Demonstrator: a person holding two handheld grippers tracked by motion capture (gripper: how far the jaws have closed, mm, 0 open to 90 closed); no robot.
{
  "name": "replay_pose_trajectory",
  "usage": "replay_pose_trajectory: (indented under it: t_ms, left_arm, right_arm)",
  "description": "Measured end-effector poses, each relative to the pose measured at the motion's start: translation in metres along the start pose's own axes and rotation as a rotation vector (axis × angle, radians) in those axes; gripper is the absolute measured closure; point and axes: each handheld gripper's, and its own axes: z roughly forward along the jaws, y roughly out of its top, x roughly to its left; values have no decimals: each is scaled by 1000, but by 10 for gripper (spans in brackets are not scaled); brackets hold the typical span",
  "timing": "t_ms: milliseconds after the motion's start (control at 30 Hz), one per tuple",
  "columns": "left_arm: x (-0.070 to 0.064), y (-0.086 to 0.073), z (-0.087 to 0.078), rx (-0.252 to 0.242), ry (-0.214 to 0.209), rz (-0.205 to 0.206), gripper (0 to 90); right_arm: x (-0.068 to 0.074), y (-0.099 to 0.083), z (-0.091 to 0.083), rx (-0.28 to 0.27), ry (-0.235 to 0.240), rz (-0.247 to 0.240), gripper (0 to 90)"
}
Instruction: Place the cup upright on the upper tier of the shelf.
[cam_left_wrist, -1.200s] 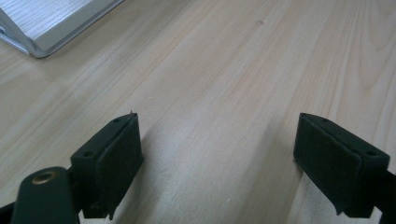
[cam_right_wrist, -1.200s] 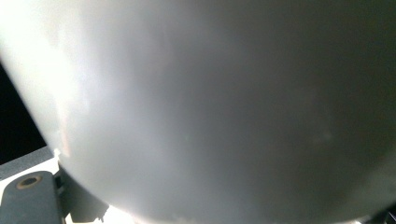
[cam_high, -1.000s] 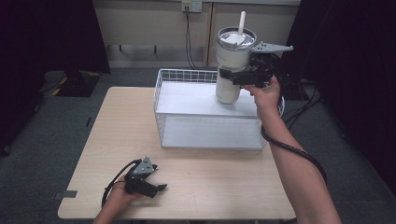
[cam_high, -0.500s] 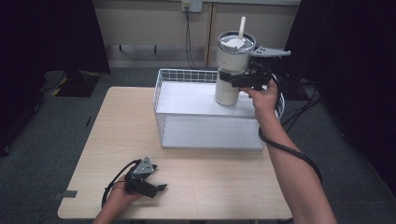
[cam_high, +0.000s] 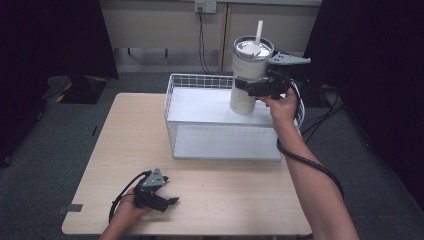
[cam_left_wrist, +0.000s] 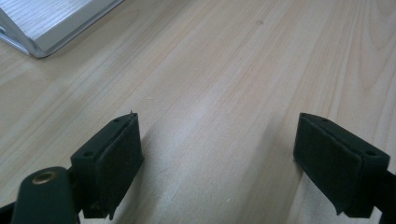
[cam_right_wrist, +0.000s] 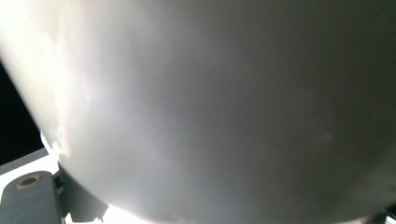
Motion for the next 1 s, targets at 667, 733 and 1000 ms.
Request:
replay_pose_trajectory:
  t_ms: [667, 733, 1000]
  left_arm:
    - [0, 0, 0, 1, 1, 0, 149]
    - [0, 0, 0, 1, 0, 0, 148]
    - [0, 0, 0, 0, 0, 0, 149]
  right_arm:
    - [1, -6, 2, -30, -10, -15, 89]
    - [1, -7, 2, -35, -10, -18, 89]
    - [1, -11, 2, -39, -18, -25, 89]
